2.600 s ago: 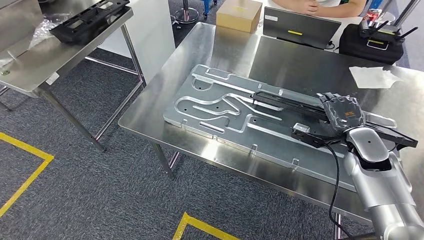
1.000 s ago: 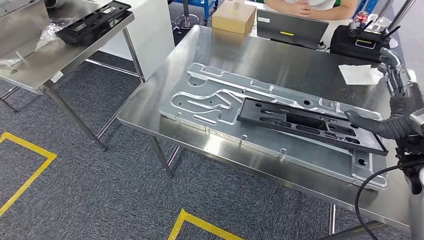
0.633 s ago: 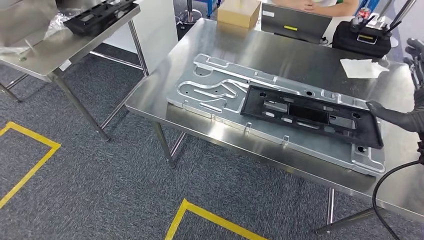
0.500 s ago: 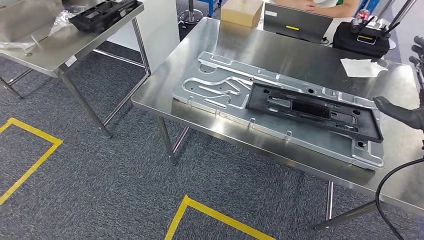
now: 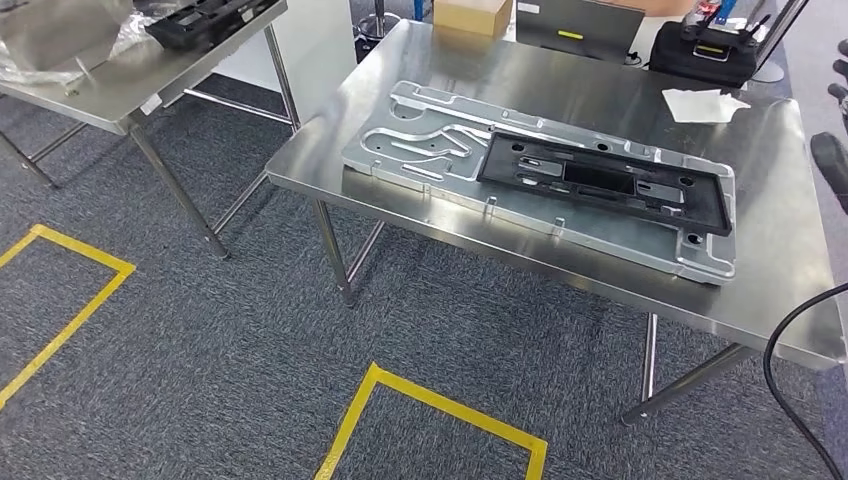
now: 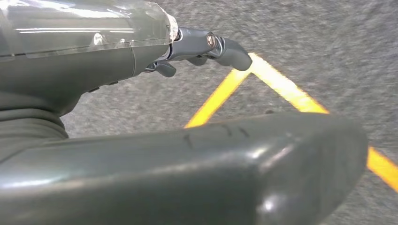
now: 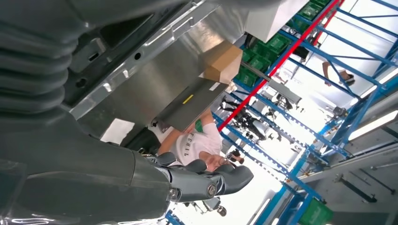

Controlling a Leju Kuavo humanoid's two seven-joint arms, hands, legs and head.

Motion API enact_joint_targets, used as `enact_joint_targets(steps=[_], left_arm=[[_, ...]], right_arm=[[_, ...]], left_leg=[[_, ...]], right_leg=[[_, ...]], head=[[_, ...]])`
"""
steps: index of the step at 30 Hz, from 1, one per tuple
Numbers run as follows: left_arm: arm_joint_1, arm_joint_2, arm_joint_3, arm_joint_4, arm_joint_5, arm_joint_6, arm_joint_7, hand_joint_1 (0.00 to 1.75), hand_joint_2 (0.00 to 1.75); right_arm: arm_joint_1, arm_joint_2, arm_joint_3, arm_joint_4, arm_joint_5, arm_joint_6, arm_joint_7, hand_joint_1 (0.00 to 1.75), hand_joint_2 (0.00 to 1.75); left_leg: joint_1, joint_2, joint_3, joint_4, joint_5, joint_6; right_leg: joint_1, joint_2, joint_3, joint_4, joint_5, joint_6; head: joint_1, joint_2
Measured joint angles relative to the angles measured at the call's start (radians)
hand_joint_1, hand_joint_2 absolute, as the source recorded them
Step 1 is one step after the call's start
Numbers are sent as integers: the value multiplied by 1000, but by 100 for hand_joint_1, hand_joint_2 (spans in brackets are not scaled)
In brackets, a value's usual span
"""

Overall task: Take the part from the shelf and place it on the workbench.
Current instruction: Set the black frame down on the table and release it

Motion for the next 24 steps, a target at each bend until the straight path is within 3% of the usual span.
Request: enact_joint_targets(steps=[2, 3, 4, 5, 7, 9, 10, 12, 13, 14, 15, 17, 18, 19, 20, 21, 22, 24], left_arm=[[1, 0, 2, 0, 0, 0, -1, 0, 0], [0, 0, 3, 0, 0, 0, -2, 0, 0], [0, 0, 4, 0, 0, 0, -3, 0, 0], [-1, 0, 5, 0, 0, 0, -4, 0, 0], [-3, 0, 6, 0, -1, 0, -6, 0, 0], [-8, 0, 7, 0, -1, -1, -8, 0, 0], [-11, 0, 8, 0, -1, -2, -10, 0, 0], [-10, -1, 10, 0, 0, -3, -14, 0, 0], [-7, -1, 13, 0, 1, -3, -15, 0, 0], [-4, -1, 16, 0, 3, -2, -17, 0, 0], [-2, -2, 19, 0, 5, -1, -18, 0, 0], [-2, -4, 23, 0, 8, 1, -19, 0, 0], [-2, -5, 25, 0, 9, 2, -20, 0, 0], [-2, -6, 25, 0, 10, 2, -20, 0, 0], [-2, -7, 26, 0, 11, 2, -21, 0, 0], [-2, -8, 28, 0, 12, 3, -21, 0, 0], [-2, -10, 29, 0, 13, 4, -22, 0, 0], [-4, -15, 31, 0, 14, 9, -23, 0, 0]], right_arm=[[-11, -1, 17, 12, 12, -15, -10, 0, 0], [-16, -4, 27, 18, 22, -25, -15, 0, 0], [-20, -7, 38, 23, 32, -33, -19, 0, 0], [-24, -12, 47, 27, 39, -39, -21, 0, 0], [-36, -26, 60, 33, 50, -46, -23, 0, 0], [-51, -46, 68, 38, 60, -53, -23, 0, 0], [-60, -58, 73, 39, 61, -55, -21, 0, 0], [-77, -84, 92, 42, 51, -54, -12, 0, 0], [-86, -93, 105, 45, 42, -50, -6, 0, 0], [-95, -102, 119, 49, 34, -46, -2, 0, 0], [-104, -110, 132, 53, 29, -42, 2, 0, 0], [-124, -122, 155, 62, 24, -38, 7, 0, 0], [-130, -126, 167, 67, 22, -37, 8, 0, 0], [-134, -128, 177, 71, 21, -37, 8, 0, 0], [-136, -129, 187, 76, 20, -38, 7, 0, 0], [-139, -130, 197, 81, 19, -40, 4, 0, 0], [-144, -129, 206, 86, 21, -44, -2, 0, 0], [-161, -126, 226, 98, 32, -57, -19, 0, 0]], left_leg=[[5, 0, -32, 127, -104, -9], [8, 0, -38, 187, -129, -13], [11, 0, -33, 223, -126, -17], [14, 2, -13, 227, -104, -19], [17, 19, 75, 144, -63, -20], [11, 45, 177, 5, -82, -12], [7, 51, 203, -42, -98, -3], [1, 36, 205, -75, -101, 19], [1, 27, 198, -78, -89, 29], [1, 20, 190, -80, -77, 39], [2, 14, 179, -83, -63, 47], [0, 1, 150, -82, -37, 56], [-2, -8, 134, -81, -25, 57], [-4, -18, 118, -80, -12, 58], [-4, -28, 104, -79, -1, 57], [-5, -39, 89, -77, 10, 55], [-5, -50, 77, -75, 20, 53], [-7, -70, 56, -70, 40, 46]], right_leg=[[1, -4, -31, 1, 25, -5], [1, -8, -47, 2, 37, -5], [1, -12, -63, 4, 48, -3], [0, -17, -80, 7, 58, -1], [0, -31, -110, 17, 75, 7], [0, -49, -132, 29, 89, 19], [1, -59, -137, 32, 96, 26], [-1, -82, -141, 30, 111, 41], [-4, -80, -144, 33, 105, 48], [-8, -67, -151, 49, 82, 52], [-10, -47, -163, 84, 40, 55], [-9, -7, -197, 206, -64, 56], [-7, 2, -208, 268, -95, 56], [-4, 6, -208, 308, -103, 55], [-2, 9, -192, 314, -89, 52], [0, 13, -157, 284, -64, 47], [2, 26, -108, 223, -40, 40], [5, 64, -8, 78, -31, 26]], head=[[0, 0], [0, 0], [0, 0], [0, 0], [0, 0], [0, 0], [0, 0], [0, 0], [0, 0], [0, 0], [0, 0], [0, 0], [0, 0], [0, 0], [0, 0], [0, 0], [0, 0], [0, 0]])
